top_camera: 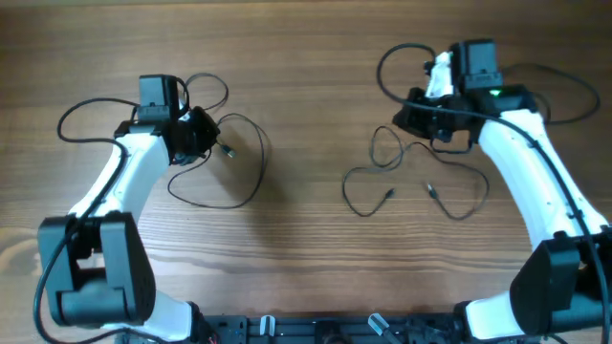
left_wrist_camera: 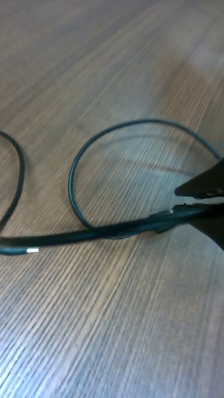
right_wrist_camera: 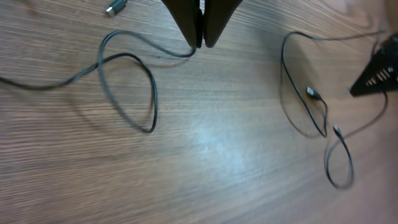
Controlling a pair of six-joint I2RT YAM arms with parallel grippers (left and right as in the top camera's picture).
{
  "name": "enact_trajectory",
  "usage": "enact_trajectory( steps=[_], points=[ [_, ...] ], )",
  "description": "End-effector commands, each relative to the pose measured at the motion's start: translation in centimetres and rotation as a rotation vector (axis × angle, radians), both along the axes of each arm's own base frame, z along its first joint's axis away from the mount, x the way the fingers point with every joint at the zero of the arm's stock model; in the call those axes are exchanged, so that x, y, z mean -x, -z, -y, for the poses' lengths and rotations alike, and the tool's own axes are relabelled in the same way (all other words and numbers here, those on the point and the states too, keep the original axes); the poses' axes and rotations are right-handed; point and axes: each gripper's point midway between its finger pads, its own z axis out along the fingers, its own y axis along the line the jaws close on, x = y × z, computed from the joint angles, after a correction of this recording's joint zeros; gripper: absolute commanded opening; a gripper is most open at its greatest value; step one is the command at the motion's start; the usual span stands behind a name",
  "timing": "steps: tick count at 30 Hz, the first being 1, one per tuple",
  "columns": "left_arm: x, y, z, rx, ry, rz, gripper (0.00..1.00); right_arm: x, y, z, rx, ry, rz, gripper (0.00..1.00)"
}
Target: Untangle cables
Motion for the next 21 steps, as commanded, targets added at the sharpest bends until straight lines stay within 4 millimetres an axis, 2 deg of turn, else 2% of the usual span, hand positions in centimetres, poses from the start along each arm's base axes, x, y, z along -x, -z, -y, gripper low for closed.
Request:
enact_trajectory(
  steps=[1, 7, 10, 16, 19, 20, 21],
  points=[
    [0.0, 1.3, -0.2, -0.032, 0.022, -0.022, 0.07, 0.3, 0.7, -0.4, 0.089, -0.009, 0.006, 0.05],
    [0.0, 1.4, 0.0, -0.020, 0.027, -0.028, 0.06, 1.0, 2.1, -1.4, 0.111, 0.067, -0.034, 0.12],
    [0.0, 1.4, 0.0, -0.020, 0.027, -0.027, 0.06, 1.3, 2.9, -1.8, 0.105, 0.091, -0.051, 0.18],
    [-0.1, 1.4, 0.0, -0.020, 0.027, -0.023, 0.04, 1.6, 5.4, -2.0, 0.086, 0.159, -0.105, 0.20],
    [-0.2, 1.3, 0.0, -0.021, 0.027, -0.016, 0.04, 1.8, 7.1, -2.0, 0.084, 0.198, -0.152, 0.32],
    [-0.3, 1.3, 0.0, -0.021, 0.027, -0.014, 0.04, 1.8, 7.4, -2.0, 0.085, 0.202, -0.161, 0.38],
    [-0.3, 1.3, 0.0, -0.021, 0.027, -0.011, 0.04, 1.8, 7.9, -2.0, 0.085, 0.212, -0.175, 0.51]
  ],
)
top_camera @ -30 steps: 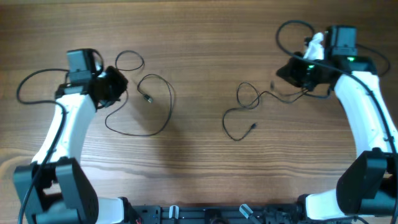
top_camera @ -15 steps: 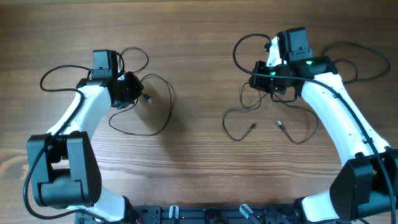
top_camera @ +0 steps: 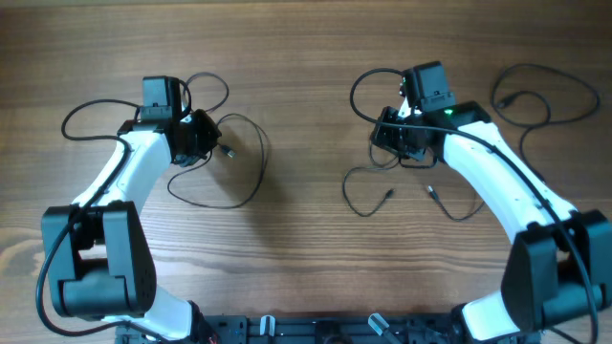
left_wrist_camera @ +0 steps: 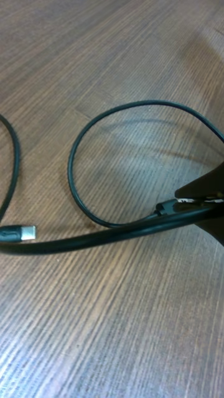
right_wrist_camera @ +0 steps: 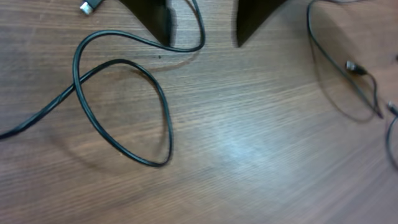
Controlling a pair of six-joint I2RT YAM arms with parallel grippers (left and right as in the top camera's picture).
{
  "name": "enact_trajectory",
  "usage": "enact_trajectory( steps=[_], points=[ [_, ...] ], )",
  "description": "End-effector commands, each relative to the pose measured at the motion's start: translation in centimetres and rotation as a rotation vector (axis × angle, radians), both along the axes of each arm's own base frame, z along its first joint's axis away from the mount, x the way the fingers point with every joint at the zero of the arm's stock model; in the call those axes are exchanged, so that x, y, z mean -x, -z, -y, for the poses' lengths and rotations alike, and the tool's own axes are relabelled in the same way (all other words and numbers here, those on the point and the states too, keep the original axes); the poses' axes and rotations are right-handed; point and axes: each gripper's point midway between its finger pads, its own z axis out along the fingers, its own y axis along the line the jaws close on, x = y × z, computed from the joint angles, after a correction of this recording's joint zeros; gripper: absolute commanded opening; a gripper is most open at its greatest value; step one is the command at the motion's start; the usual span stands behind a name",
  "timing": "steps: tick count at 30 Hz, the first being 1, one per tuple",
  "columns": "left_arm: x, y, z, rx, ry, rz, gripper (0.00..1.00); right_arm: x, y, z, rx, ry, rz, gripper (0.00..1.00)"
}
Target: Untangle cables
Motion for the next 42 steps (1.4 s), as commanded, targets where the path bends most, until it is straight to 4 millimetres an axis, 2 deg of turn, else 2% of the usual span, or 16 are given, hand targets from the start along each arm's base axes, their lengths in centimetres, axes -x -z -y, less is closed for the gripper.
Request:
enact_trajectory(
  steps=[1, 3, 5, 10, 14, 16, 17, 20, 22, 28, 30, 35, 38, 41, 42],
  points=[
    [-0.3, 0.1, 0.0, -0.015, 0.022, 0.011, 0.05, 0.5, 2.7, 0.3, 0.016, 0.076, -0.083, 0.61],
    [-0.3, 0.1, 0.0, -0.015, 0.022, 0.013, 0.07, 0.6, 3.7, 0.5, 0.024, 0.106, -0.114, 0.73],
    [-0.3, 0.1, 0.0, -0.015, 0.022, 0.013, 0.09, 0.7, 4.4, 0.5, 0.025, 0.123, -0.138, 0.75],
    [-0.4, 0.1, 0.0, -0.015, 0.022, 0.016, 0.24, 1.4, 6.1, 0.1, 0.033, 0.111, -0.191, 0.77],
    [-0.4, 0.1, 0.0, -0.015, 0.022, 0.016, 0.26, 2.9, 7.0, -1.2, 0.020, 0.070, -0.241, 0.77],
    [-0.5, 0.0, 0.0, -0.015, 0.022, 0.019, 0.30, 3.6, 7.4, -1.8, 0.025, 0.049, -0.249, 0.77],
    [-0.5, 0.0, 0.0, -0.015, 0.022, 0.020, 0.38, 3.9, 7.5, -2.3, 0.028, 0.033, -0.251, 0.77],
    [-0.6, 0.0, 0.0, -0.016, 0.022, 0.022, 0.86, 4.6, 7.7, -3.8, 0.026, 0.006, -0.247, 0.77],
    [-0.6, 0.0, 0.0, -0.016, 0.022, 0.023, 1.00, 4.8, 7.6, -5.0, 0.021, -0.027, -0.228, 0.77],
    [-0.6, 0.0, 0.0, -0.016, 0.022, 0.023, 1.00, 5.2, 7.1, -9.0, -0.006, -0.127, -0.154, 0.77],
    [-0.6, 0.0, 0.0, -0.016, 0.022, 0.023, 1.00, 5.6, 6.7, -11.1, -0.033, -0.182, -0.120, 0.77],
    [-0.6, 0.0, 0.0, -0.016, 0.022, 0.023, 1.00, 5.6, 5.8, -13.7, -0.062, -0.271, -0.050, 0.77],
    [-0.6, 0.0, 0.0, -0.016, 0.022, 0.023, 1.00, 4.9, 3.9, -13.8, -0.066, -0.316, -0.030, 0.77],
    [-0.6, 0.0, 0.0, -0.016, 0.022, 0.023, 1.00, 3.5, 1.9, -12.4, -0.018, -0.308, 0.010, 0.77],
    [-0.6, 0.0, 0.0, -0.016, 0.022, 0.024, 1.00, 2.9, 1.1, -11.4, 0.009, -0.282, 0.022, 0.77]
  ],
)
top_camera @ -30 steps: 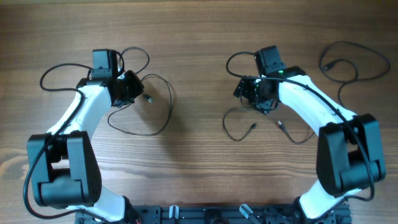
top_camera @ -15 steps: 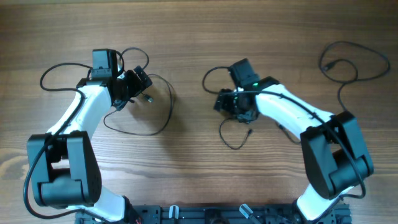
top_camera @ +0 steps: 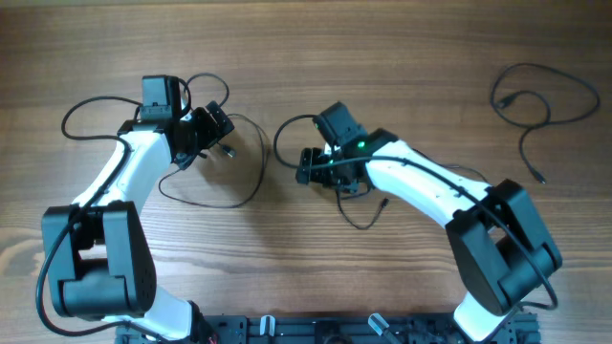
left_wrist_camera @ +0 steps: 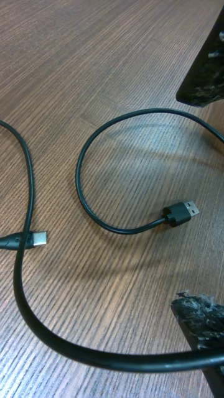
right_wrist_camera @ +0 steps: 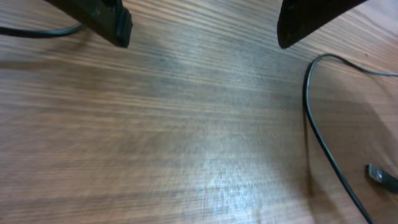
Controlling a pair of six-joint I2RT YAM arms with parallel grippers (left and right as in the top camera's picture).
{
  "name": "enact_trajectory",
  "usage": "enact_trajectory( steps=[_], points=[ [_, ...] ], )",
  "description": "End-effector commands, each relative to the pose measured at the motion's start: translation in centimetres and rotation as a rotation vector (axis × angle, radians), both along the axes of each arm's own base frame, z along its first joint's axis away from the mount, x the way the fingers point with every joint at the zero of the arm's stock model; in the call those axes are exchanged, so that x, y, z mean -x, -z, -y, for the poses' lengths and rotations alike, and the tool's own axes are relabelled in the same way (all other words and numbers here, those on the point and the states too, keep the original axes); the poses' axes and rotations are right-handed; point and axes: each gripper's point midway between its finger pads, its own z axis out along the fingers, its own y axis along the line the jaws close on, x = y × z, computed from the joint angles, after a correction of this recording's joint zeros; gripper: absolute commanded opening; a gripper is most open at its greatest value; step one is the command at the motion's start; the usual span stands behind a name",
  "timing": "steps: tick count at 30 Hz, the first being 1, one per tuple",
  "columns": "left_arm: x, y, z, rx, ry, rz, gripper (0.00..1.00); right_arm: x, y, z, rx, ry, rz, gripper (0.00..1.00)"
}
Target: Untangle cables
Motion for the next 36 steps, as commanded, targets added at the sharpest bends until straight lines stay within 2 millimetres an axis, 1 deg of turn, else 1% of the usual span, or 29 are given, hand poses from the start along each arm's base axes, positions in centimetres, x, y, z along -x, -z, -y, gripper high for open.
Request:
enact_trajectory(
  steps=[1, 3, 4, 6, 11, 16, 18, 19, 21, 25, 26, 27, 28, 29, 36],
  points=[
    [-0.1, 0.2, 0.0, -0.007, 0.005, -0.002, 1.00, -3.4, -4.1, 2.0, 0.035, 0.026, 0.119, 0.78],
    [-0.1, 0.2, 0.0, -0.007, 0.005, -0.002, 1.00, -3.6, -4.6, 3.7, 0.056, 0.063, 0.109, 0.78],
    [-0.1, 0.2, 0.0, -0.007, 0.005, -0.002, 1.00, -3.5, -4.5, 4.3, 0.064, 0.079, 0.092, 0.78],
    [-0.1, 0.2, 0.0, -0.007, 0.005, -0.002, 1.00, -3.3, -4.1, 5.5, 0.091, 0.101, 0.063, 0.79],
    [-0.1, 0.2, 0.0, -0.007, 0.005, -0.002, 1.00, -2.6, -2.7, 9.6, 0.286, 0.153, 0.043, 0.82],
    [-0.1, 0.2, 0.0, -0.007, 0.005, -0.002, 1.00, -2.3, -2.5, 12.0, 0.412, 0.176, 0.050, 0.84],
    [-0.1, 0.2, 0.0, -0.007, 0.005, -0.002, 1.00, -2.3, -2.4, 12.3, 0.431, 0.179, 0.056, 0.85],
    [-0.1, 0.2, 0.0, -0.007, 0.005, -0.002, 1.00, -2.3, -2.4, 12.3, 0.428, 0.179, 0.056, 0.88],
    [-0.1, 0.2, 0.0, -0.007, 0.005, -0.002, 1.00, -2.3, -2.4, 11.3, 0.382, 0.168, 0.048, 1.00],
    [-0.1, 0.2, 0.0, -0.007, 0.005, -0.002, 1.00, -2.2, -2.4, 9.7, 0.296, 0.148, 0.033, 1.00],
    [-0.1, 0.2, 0.0, -0.007, 0.005, -0.002, 1.00, -2.2, -2.4, 9.6, 0.291, 0.147, 0.031, 1.00],
    [-0.1, 0.2, 0.0, -0.007, 0.005, -0.002, 1.00, -2.1, -2.3, 9.7, 0.293, 0.147, 0.030, 0.99],
    [-0.1, 0.2, 0.0, -0.007, 0.005, -0.002, 1.00, -2.1, -2.1, 9.9, 0.302, 0.153, 0.028, 0.89],
    [-0.1, 0.2, 0.0, -0.007, 0.005, -0.002, 1.00, -2.0, -2.0, 10.1, 0.311, 0.159, 0.027, 0.82],
    [-0.1, 0.2, 0.0, -0.007, 0.005, -0.002, 1.00, -0.7, 0.0, 13.1, 0.424, 0.360, -0.010, 0.66]
  ],
)
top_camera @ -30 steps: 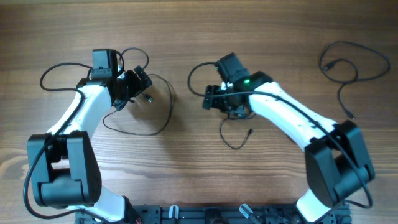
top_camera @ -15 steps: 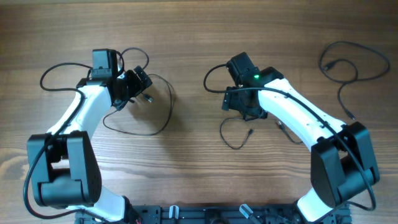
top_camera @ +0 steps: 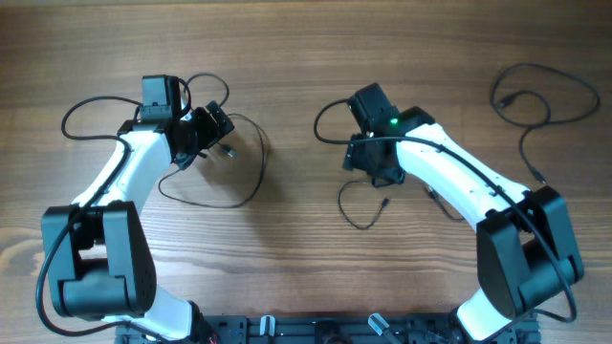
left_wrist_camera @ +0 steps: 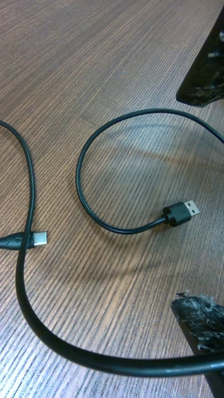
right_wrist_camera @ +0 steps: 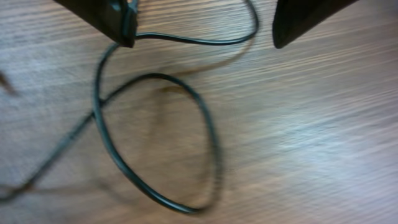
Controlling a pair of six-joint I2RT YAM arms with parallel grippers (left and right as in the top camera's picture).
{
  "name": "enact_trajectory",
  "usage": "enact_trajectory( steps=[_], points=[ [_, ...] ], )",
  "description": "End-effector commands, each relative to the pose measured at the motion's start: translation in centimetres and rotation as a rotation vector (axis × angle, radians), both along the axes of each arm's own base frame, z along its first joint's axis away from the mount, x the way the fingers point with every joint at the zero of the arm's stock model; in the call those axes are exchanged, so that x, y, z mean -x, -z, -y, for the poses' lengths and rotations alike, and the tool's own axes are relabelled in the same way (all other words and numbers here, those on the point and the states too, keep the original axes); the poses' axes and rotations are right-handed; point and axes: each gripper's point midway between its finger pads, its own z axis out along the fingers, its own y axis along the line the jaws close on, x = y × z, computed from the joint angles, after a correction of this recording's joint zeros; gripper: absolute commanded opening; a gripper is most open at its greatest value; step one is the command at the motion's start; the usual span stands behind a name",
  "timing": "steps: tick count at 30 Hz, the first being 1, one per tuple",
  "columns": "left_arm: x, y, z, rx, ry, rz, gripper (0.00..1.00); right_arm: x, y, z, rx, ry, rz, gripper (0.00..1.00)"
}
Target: Untangle cables
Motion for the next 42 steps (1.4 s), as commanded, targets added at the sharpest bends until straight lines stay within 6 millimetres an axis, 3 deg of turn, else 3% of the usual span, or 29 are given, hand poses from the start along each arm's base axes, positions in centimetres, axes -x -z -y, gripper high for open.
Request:
enact_trajectory(
  steps=[1, 10, 18, 21, 26, 28, 29, 30, 31, 32, 38, 42],
  points=[
    [-0.1, 0.2, 0.0, -0.007, 0.005, -0.002, 1.00, 0.9, 0.9, 2.1, 0.077, 0.148, 0.005, 0.65],
    [-0.1, 0.2, 0.0, -0.007, 0.005, -0.002, 1.00, 1.2, 1.1, 2.7, 0.072, 0.207, -0.018, 0.56],
    [-0.1, 0.2, 0.0, -0.007, 0.005, -0.002, 1.00, 1.4, 1.2, 2.8, 0.074, 0.214, -0.023, 0.36],
    [-0.1, 0.2, 0.0, -0.007, 0.005, -0.002, 1.00, 1.4, 1.2, 2.8, 0.074, 0.214, -0.023, 0.20],
    [-0.1, 0.2, 0.0, -0.007, 0.005, -0.002, 1.00, 1.5, 1.2, 2.9, 0.077, 0.232, -0.025, 0.04],
    [-0.1, 0.2, 0.0, -0.007, 0.005, -0.002, 1.00, 1.5, 1.2, 2.9, 0.077, 0.232, -0.025, 0.05],
    [-0.1, 0.2, 0.0, -0.007, 0.005, -0.002, 1.00, 1.5, 1.2, 2.9, 0.077, 0.232, -0.025, 0.11],
    [-0.1, 0.2, 0.0, -0.007, 0.005, -0.002, 1.00, 1.5, 1.2, 2.9, 0.078, 0.231, -0.025, 0.34],
    [-0.1, 0.2, 0.0, -0.007, 0.005, -0.002, 1.00, 1.5, 1.2, 2.9, 0.078, 0.231, -0.025, 0.44],
    [-0.1, 0.2, 0.0, -0.007, 0.005, -0.002, 1.00, 1.5, 1.2, 2.9, 0.078, 0.231, -0.025, 0.47],
    [-0.1, 0.2, 0.0, -0.007, 0.005, -0.002, 1.00, 1.8, 1.4, 3.1, 0.085, 0.239, -0.032, 0.47],
    [-0.1, 0.2, 0.0, -0.007, 0.005, -0.002, 1.00, 2.1, 1.9, 3.9, 0.084, 0.277, -0.051, 0.41]
  ],
)
